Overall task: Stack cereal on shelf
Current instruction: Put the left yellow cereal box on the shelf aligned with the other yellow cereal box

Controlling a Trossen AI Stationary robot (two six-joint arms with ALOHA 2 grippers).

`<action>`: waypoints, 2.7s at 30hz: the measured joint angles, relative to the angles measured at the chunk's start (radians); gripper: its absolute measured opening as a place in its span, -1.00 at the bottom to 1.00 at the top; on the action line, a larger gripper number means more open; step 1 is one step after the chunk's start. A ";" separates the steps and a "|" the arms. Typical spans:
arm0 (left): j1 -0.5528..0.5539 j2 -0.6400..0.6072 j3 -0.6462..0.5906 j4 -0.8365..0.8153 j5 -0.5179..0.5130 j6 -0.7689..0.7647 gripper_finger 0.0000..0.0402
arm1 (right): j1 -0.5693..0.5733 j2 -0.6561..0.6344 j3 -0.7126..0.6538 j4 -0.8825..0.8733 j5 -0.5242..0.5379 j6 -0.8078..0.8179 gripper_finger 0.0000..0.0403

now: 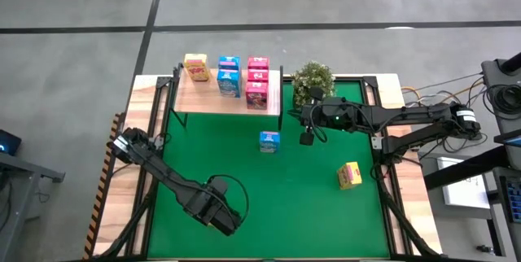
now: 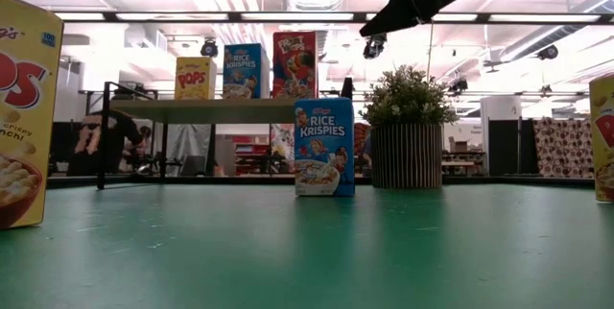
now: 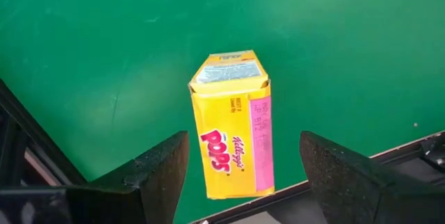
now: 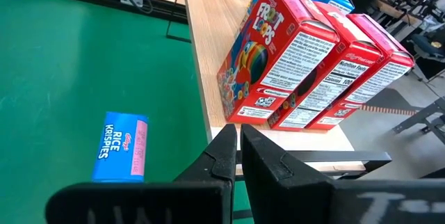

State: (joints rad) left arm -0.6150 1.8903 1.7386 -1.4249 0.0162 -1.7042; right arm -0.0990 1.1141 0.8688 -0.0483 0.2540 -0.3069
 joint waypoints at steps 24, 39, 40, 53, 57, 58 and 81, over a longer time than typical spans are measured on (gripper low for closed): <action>-0.002 0.001 -0.136 0.116 0.023 0.103 0.01 | 0.000 0.000 0.000 0.000 0.000 0.000 -0.94; 0.001 -0.013 -0.123 0.083 -0.015 0.449 -0.19 | 0.000 0.000 0.000 0.001 0.000 0.000 -0.94; 0.001 -0.014 -0.111 0.082 -0.019 0.516 -0.19 | 0.000 0.000 0.000 0.000 0.000 0.000 -0.94; 0.049 -0.058 0.156 -0.133 -0.465 1.066 -0.19 | 0.000 0.000 0.000 0.001 0.000 0.000 -0.94; 0.095 -0.097 0.179 -0.146 -0.616 1.186 -0.19 | 0.000 0.000 0.000 0.001 0.000 0.000 -0.94; 0.106 -0.105 0.182 -0.146 -0.653 1.217 -0.19 | 0.000 0.000 0.000 0.001 0.000 0.000 -0.94; 0.460 -0.435 0.078 -0.147 -0.707 1.472 -0.19 | 0.000 0.000 0.000 0.000 0.000 0.001 -0.94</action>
State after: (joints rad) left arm -0.1546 1.4550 1.8170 -1.5719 -0.6910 -0.2326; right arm -0.0986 1.1137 0.8684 -0.0479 0.2541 -0.3061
